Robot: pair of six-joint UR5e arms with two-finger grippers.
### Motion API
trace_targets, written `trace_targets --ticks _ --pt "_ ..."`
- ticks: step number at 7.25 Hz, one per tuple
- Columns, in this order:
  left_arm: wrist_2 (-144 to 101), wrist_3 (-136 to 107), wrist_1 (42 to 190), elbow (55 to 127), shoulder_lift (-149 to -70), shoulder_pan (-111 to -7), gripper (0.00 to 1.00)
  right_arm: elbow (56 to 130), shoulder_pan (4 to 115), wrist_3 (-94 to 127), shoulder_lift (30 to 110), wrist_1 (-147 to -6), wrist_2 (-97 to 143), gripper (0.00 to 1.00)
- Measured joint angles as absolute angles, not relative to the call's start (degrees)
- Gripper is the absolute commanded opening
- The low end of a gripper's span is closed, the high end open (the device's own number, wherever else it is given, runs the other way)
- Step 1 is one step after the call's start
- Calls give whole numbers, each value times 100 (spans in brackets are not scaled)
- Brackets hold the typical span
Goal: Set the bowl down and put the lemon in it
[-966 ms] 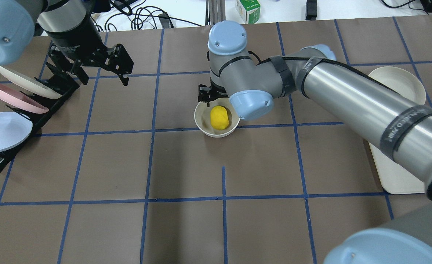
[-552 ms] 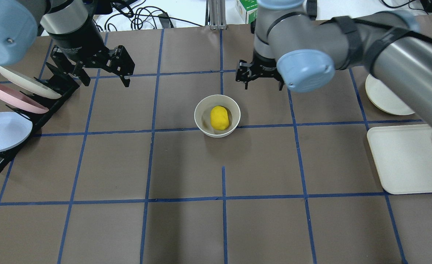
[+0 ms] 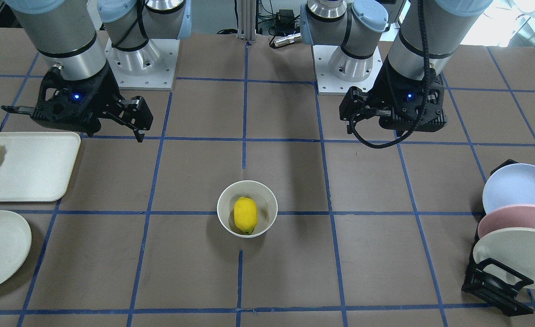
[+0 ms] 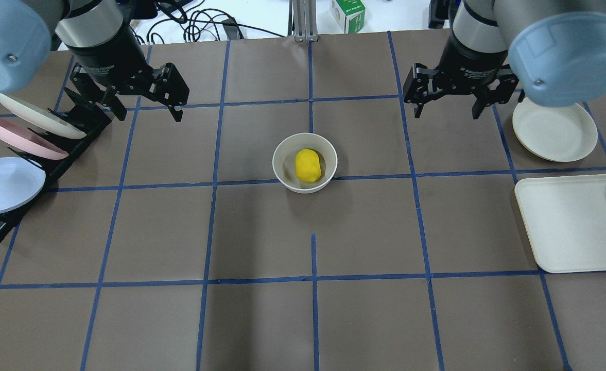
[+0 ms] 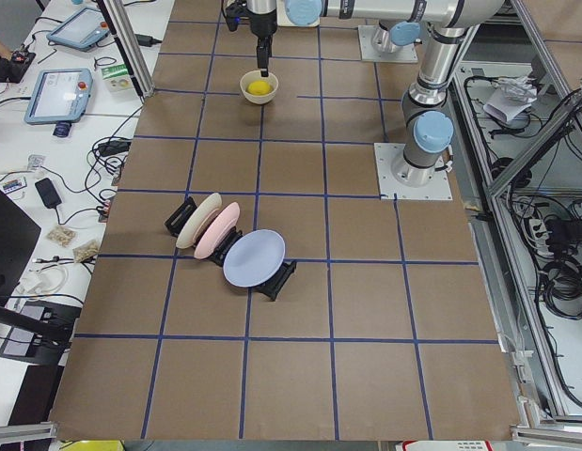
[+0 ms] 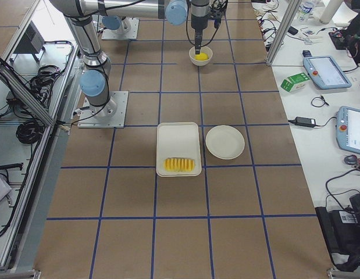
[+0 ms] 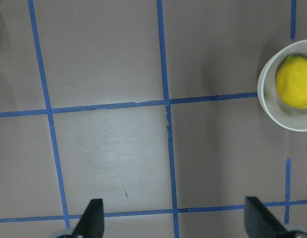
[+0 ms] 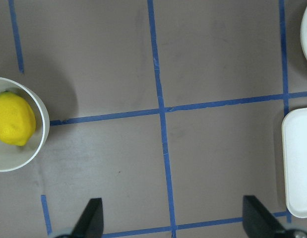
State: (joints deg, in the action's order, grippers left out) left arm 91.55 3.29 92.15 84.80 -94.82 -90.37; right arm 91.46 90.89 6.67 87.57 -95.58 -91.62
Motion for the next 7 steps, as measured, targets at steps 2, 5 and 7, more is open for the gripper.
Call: trace_targets --ticks 2,5,7 --pt "9150 326 9204 8475 -9492 -9036 100 9182 8908 466 8884 -9451 -9113 100" --pt "9166 327 9211 8481 -9479 -9035 100 9191 8912 491 9099 -9331 -8905 100" --pt "9169 329 9211 8481 -9471 -9035 100 9202 8921 500 9117 -9235 -8870 100"
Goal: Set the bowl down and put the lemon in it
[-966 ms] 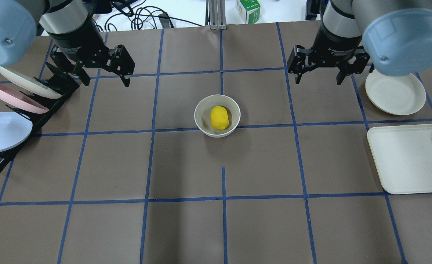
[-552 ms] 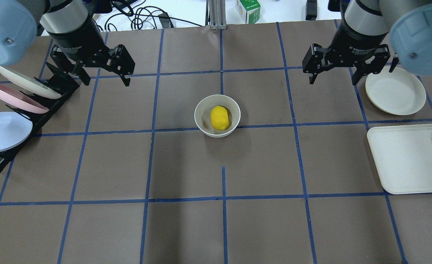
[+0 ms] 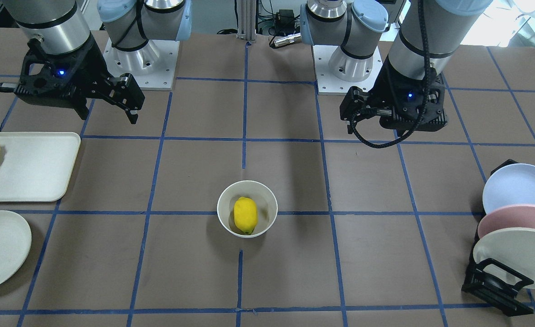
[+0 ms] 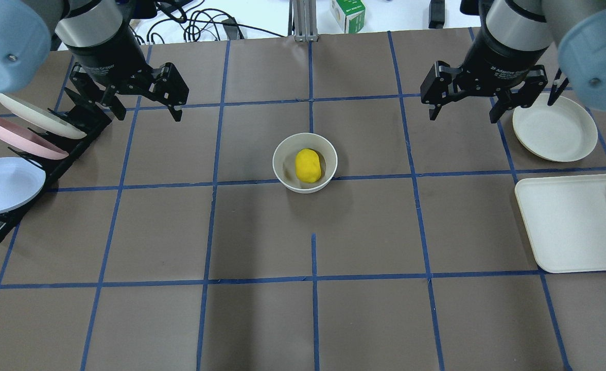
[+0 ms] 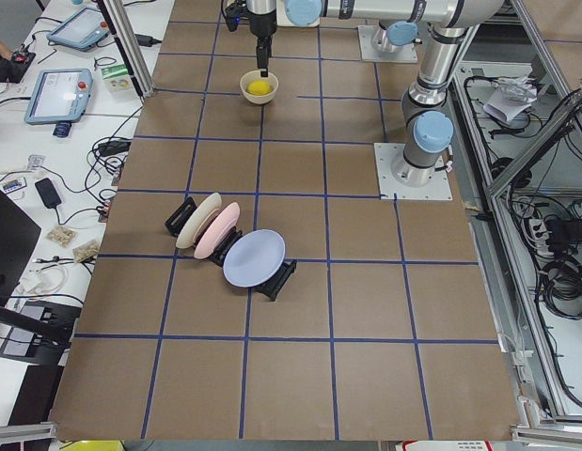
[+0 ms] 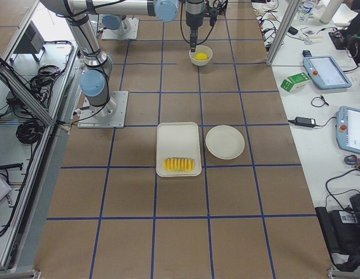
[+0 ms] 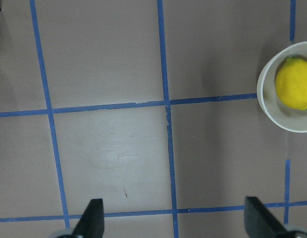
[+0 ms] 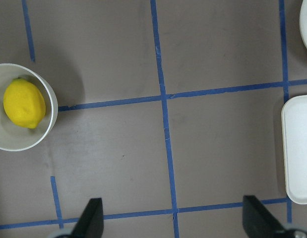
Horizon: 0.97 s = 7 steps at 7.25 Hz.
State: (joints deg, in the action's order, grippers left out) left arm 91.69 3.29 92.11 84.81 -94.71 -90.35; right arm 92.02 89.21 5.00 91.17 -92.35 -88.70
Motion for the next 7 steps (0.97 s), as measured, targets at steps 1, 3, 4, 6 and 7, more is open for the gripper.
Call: trace_targets --ticks 1,3,4,6,7 --pt "9165 331 9211 8481 -9472 -9035 100 9206 8914 500 9130 -9181 -8864 100" --pt "9157 332 9214 8487 -9472 -9035 100 9199 8900 487 9165 -9152 -8860 100" --pt "9153 328 9211 8491 -9494 -9035 100 9184 8892 450 9171 -9144 -8860 100" --pt "9151 327 9204 8493 -9521 -9035 100 9158 8883 413 9178 -9125 -8852 100" --pt "9153 331 9203 8491 -9525 -9035 100 9153 8882 414 9207 -9122 -8848 100"
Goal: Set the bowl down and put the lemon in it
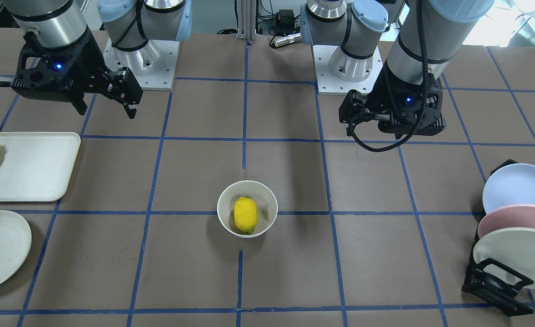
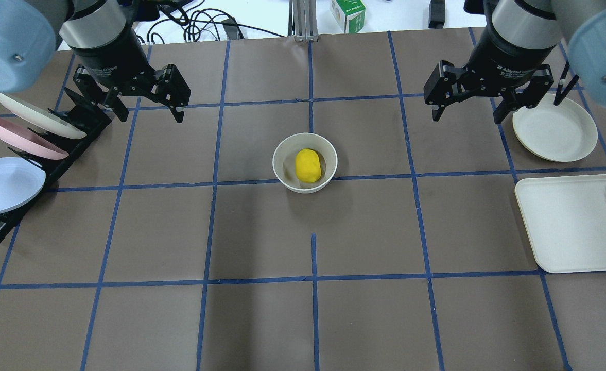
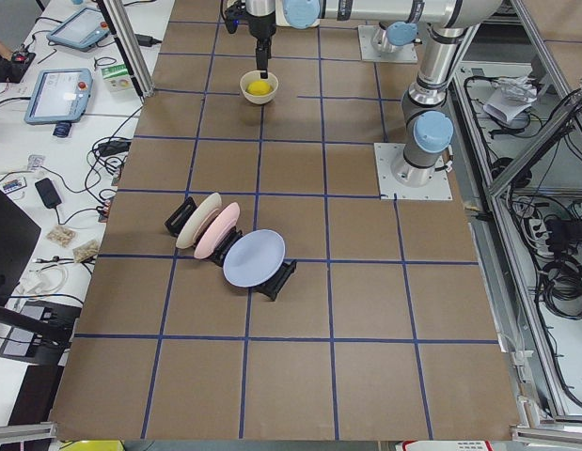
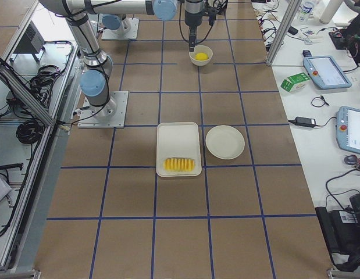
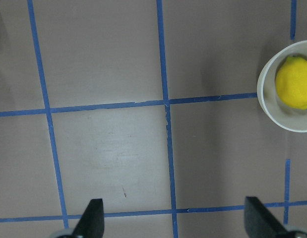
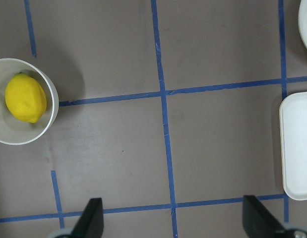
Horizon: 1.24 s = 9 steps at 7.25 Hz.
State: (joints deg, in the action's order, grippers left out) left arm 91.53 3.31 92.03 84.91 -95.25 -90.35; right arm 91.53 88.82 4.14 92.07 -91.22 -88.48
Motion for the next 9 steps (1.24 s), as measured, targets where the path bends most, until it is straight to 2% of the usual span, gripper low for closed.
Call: trace_targets --ticks 6,9 --pt "9025 110 8708 8604 -9764 -9119 100 9177 8894 422 9408 -9127 -8858 100" --pt "9063 165 9025 8522 -9569 -9122 100 9193 8897 434 9439 -9128 -8860 100"
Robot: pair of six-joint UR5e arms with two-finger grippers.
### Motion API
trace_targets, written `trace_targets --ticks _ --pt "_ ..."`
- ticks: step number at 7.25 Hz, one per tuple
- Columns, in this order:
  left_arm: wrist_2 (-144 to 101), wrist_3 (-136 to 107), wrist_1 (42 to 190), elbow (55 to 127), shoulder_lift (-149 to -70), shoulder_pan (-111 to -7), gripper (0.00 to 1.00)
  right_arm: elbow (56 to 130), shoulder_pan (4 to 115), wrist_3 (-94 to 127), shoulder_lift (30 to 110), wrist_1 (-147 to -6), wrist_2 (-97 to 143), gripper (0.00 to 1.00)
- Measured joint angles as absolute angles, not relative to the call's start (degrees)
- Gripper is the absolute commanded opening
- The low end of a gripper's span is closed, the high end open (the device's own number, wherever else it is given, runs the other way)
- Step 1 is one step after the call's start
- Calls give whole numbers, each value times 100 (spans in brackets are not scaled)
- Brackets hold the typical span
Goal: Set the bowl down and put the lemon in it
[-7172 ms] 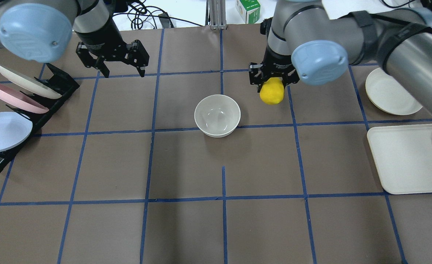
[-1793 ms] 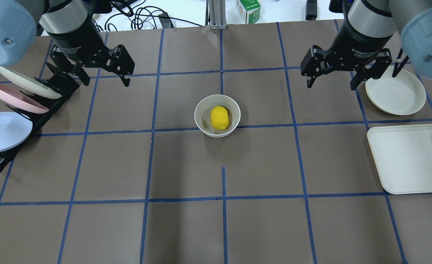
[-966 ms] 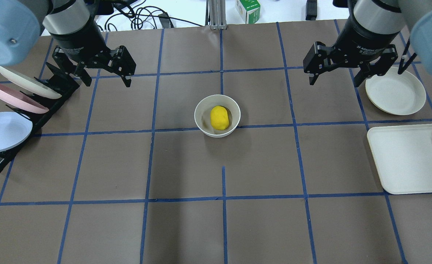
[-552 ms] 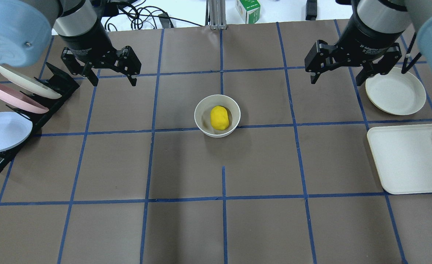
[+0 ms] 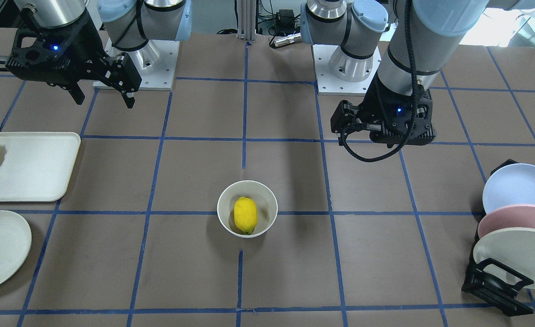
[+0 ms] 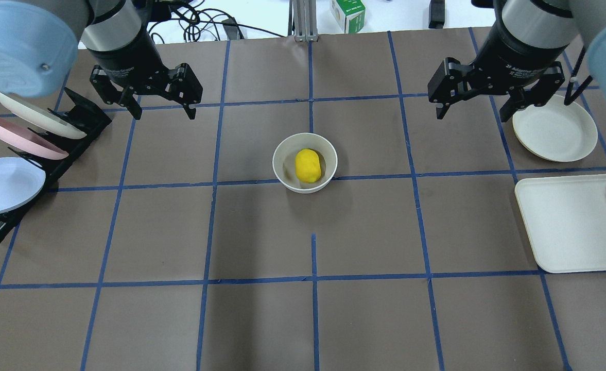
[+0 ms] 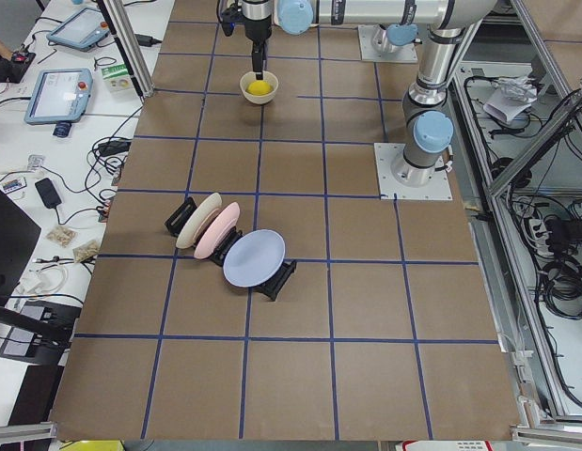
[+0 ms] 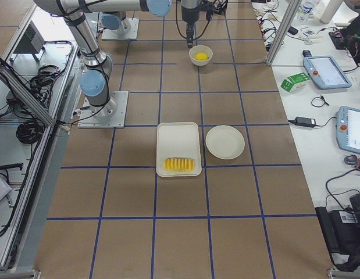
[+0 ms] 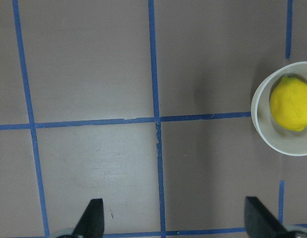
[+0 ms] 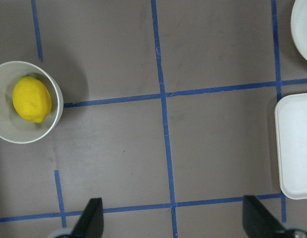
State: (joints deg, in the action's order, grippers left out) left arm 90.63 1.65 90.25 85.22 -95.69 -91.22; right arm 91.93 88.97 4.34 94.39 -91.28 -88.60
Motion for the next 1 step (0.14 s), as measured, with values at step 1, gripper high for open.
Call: trace_targets --ticks 1 --pt "9072 214 9218 8469 -9452 -9098 100 9197 8900 447 9450 -9131 -8859 100"
